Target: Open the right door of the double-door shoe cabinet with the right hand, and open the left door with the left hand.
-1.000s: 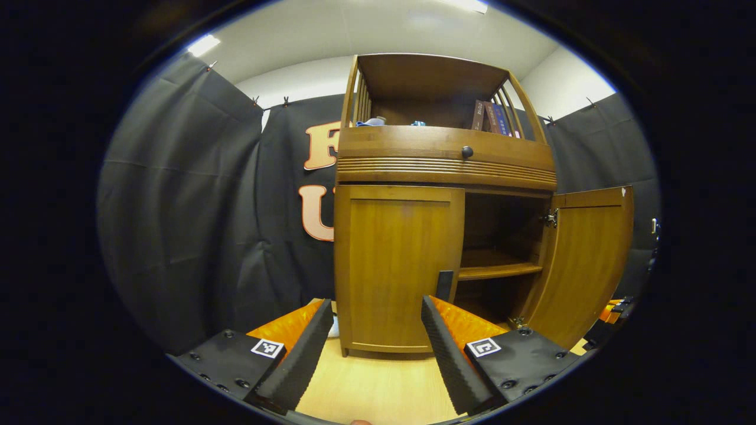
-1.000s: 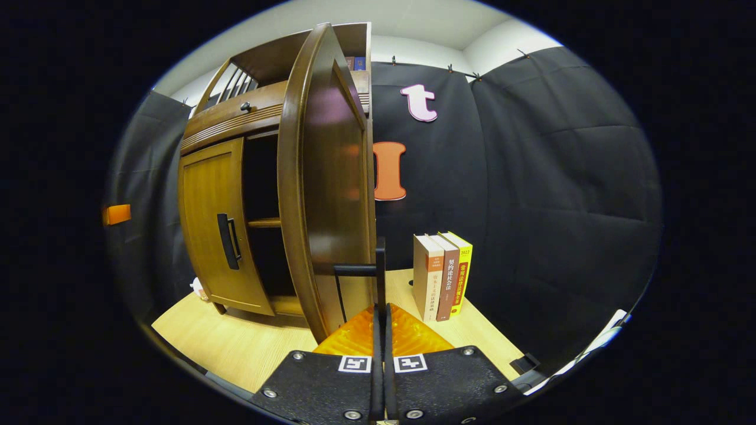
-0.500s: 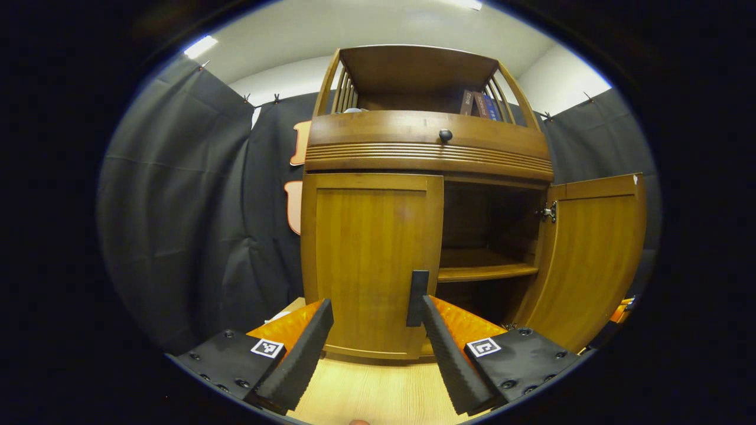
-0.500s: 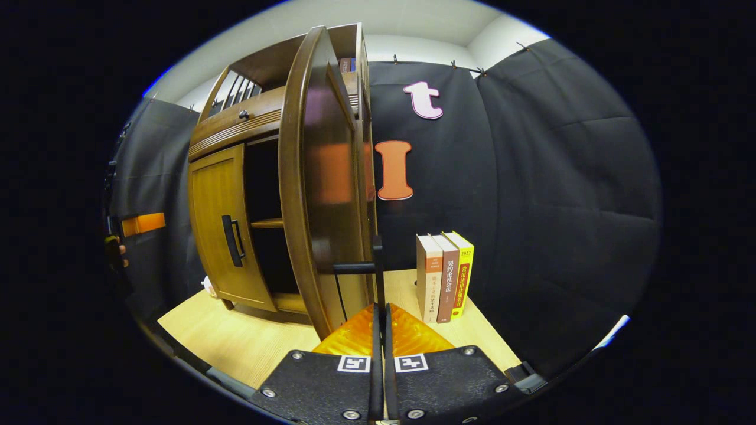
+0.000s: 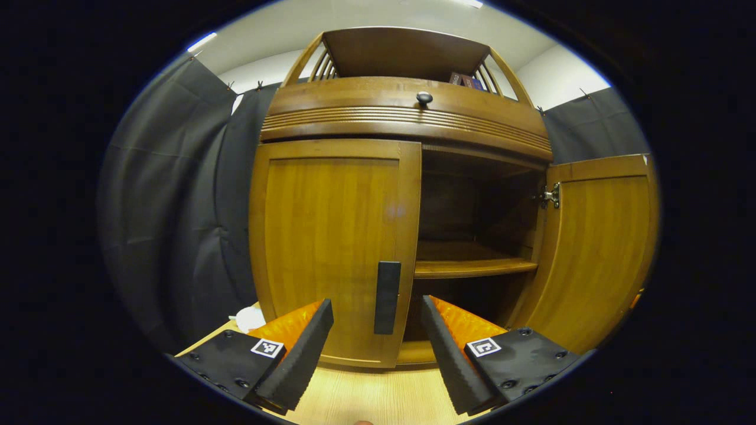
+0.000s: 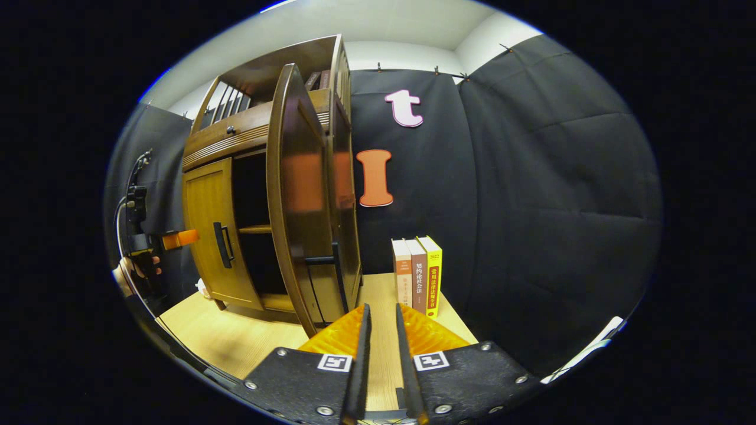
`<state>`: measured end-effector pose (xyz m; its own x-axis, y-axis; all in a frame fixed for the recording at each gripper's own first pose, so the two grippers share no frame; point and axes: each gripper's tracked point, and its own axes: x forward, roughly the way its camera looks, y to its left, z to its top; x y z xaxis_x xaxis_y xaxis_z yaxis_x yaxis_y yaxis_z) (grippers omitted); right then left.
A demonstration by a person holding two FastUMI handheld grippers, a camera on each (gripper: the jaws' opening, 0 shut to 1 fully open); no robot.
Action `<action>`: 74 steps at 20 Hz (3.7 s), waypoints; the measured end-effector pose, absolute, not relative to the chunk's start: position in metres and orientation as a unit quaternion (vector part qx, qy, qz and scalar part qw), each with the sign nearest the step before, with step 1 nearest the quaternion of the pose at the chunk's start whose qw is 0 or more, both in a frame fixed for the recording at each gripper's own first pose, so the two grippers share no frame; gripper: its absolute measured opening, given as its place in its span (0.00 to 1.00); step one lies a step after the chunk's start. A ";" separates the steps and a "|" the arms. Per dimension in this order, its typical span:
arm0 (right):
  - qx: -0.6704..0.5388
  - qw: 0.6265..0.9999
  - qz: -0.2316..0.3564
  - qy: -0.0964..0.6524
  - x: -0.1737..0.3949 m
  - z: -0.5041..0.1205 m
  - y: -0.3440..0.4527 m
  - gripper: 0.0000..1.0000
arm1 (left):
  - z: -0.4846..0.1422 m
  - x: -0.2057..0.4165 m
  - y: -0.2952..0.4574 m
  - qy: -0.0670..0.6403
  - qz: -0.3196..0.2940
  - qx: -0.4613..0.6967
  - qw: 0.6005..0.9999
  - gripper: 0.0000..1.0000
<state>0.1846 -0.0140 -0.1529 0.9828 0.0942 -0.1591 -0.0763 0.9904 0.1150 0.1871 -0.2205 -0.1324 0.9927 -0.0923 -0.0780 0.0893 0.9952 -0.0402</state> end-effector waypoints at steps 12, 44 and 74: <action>0.042 0.995 -0.010 0.089 0.183 -0.154 -0.039 0.92 | -0.190 0.286 -0.234 0.064 -0.063 -0.023 0.996 1.00; 0.016 0.999 0.005 0.048 0.164 -0.121 0.003 0.92 | -0.185 0.148 -0.161 0.058 -0.089 -0.023 0.994 0.29; 0.028 0.998 0.060 0.022 0.167 -0.104 0.222 0.92 | -0.190 0.090 0.044 0.055 -0.067 -0.034 0.996 0.10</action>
<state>0.1667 0.2222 -0.1041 0.9917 0.1215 -0.0415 -0.1189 0.9912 0.0586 0.0901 0.0440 -0.1904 0.9852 -0.1362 -0.1044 0.1288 0.9889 -0.0745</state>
